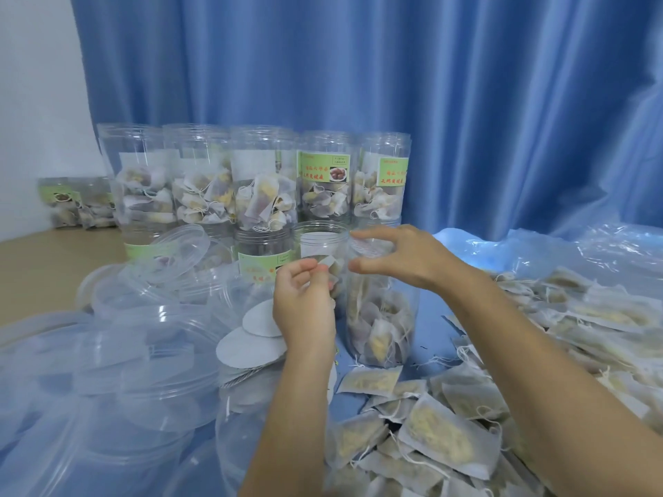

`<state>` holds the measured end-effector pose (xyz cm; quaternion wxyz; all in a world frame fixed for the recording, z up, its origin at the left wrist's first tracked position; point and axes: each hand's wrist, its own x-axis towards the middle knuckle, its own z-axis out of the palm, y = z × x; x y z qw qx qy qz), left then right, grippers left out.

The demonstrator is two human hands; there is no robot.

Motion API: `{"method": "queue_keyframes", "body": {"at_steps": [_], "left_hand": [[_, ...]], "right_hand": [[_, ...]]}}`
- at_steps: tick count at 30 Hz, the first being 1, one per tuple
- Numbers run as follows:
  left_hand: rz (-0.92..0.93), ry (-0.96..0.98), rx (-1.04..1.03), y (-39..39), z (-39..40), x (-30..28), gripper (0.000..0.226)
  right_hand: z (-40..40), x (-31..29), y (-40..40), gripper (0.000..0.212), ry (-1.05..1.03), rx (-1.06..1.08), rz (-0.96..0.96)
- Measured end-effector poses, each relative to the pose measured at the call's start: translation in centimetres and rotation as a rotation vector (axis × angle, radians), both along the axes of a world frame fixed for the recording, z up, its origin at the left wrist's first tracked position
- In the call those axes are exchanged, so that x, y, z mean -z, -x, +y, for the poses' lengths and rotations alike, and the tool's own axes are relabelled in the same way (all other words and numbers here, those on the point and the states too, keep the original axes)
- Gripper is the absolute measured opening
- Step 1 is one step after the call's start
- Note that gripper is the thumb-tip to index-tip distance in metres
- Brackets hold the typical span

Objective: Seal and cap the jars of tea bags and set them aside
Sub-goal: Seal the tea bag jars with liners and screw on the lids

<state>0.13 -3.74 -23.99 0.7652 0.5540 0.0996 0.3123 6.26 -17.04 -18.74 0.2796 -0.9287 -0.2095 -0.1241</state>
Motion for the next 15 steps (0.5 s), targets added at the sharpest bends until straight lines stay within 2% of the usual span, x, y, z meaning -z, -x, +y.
{"method": "queue_keyframes", "body": {"at_steps": [6, 10, 12, 15], "left_hand": [[0.012, 0.022, 0.061, 0.4, 0.0, -0.2, 0.017], [0.011, -0.025, 0.086, 0.4, 0.0, -0.6, 0.015], [0.010, -0.030, 0.092, 0.5, 0.3, -1.1, 0.016], [0.025, -0.002, 0.094, 0.7, 1.0, -1.9, 0.020]], "right_hand": [[-0.1, 0.6, 0.5, 0.060, 0.026, 0.021, -0.045], [0.0, 0.7, 1.4, 0.060, 0.007, 0.012, -0.148], [-0.1, 0.3, 1.9, 0.059, -0.044, -0.009, -0.201], [-1.1, -1.0, 2.8, 0.057, -0.240, -0.058, -0.245]]}}
